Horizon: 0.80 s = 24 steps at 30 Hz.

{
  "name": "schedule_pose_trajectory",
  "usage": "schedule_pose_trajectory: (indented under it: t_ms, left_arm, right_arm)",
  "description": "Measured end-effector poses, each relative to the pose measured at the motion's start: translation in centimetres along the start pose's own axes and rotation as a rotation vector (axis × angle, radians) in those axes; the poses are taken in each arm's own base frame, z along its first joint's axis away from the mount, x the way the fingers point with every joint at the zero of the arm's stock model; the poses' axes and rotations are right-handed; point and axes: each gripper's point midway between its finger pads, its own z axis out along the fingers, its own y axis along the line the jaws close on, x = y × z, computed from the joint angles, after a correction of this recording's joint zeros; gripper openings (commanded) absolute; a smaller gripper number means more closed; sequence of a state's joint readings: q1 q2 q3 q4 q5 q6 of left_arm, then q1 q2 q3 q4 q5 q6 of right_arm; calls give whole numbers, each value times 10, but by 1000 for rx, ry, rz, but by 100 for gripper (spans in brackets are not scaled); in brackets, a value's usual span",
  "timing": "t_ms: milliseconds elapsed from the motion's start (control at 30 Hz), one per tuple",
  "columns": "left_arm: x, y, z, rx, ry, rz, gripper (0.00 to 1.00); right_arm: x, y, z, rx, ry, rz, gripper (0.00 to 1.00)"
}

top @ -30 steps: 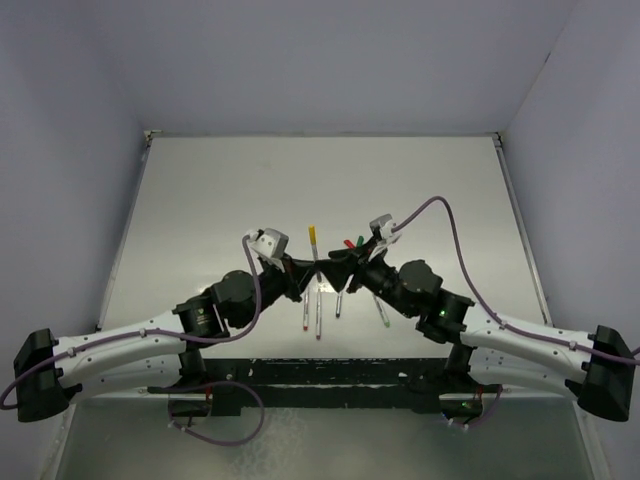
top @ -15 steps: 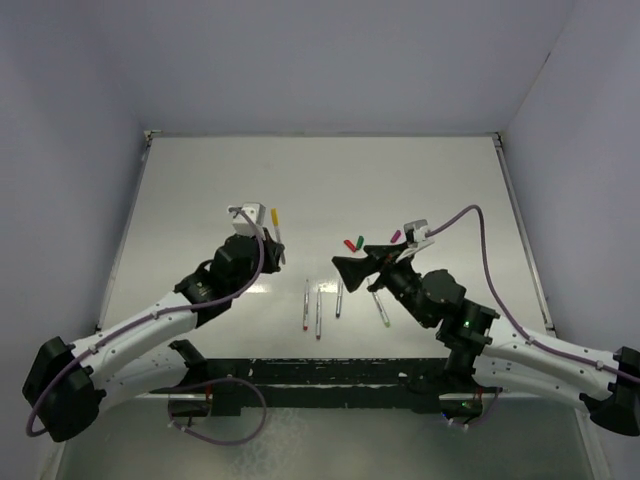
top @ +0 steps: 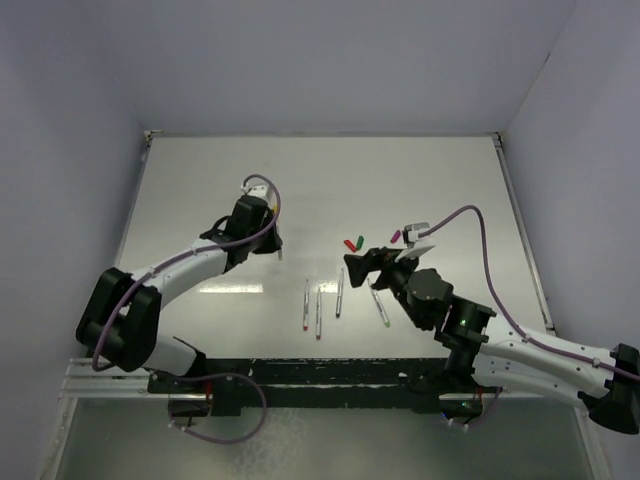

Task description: Insert the pens into the pen caps

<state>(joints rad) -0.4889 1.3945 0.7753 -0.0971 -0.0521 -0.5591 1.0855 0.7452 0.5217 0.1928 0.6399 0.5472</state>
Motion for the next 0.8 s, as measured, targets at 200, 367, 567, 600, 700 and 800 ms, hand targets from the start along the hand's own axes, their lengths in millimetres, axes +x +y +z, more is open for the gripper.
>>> schedule_pose_trajectory:
  t_ms: [200, 367, 567, 600, 700, 800]
  left_arm:
    - [-6, 0, 20, -48, 69, 31, 0]
    - [-2, 8, 30, -97, 116, 46, 3]
    - [18, 26, 48, -175, 200, 59, 5]
    - [20, 29, 49, -183, 209, 61, 6]
    - [23, 32, 55, -204, 229, 68, 9]
    - [23, 34, 58, -213, 235, 74, 16]
  right_arm:
    - [9, -13, -2, 54, 28, -36, 99]
    - [17, -22, -2, 94, 52, -57, 98]
    - [28, -28, 1, 125, 83, -73, 97]
    - [29, -28, 1, 127, 87, -74, 97]
    - [33, -30, 1, 136, 99, -79, 97]
    - [35, -32, 1, 144, 105, -84, 97]
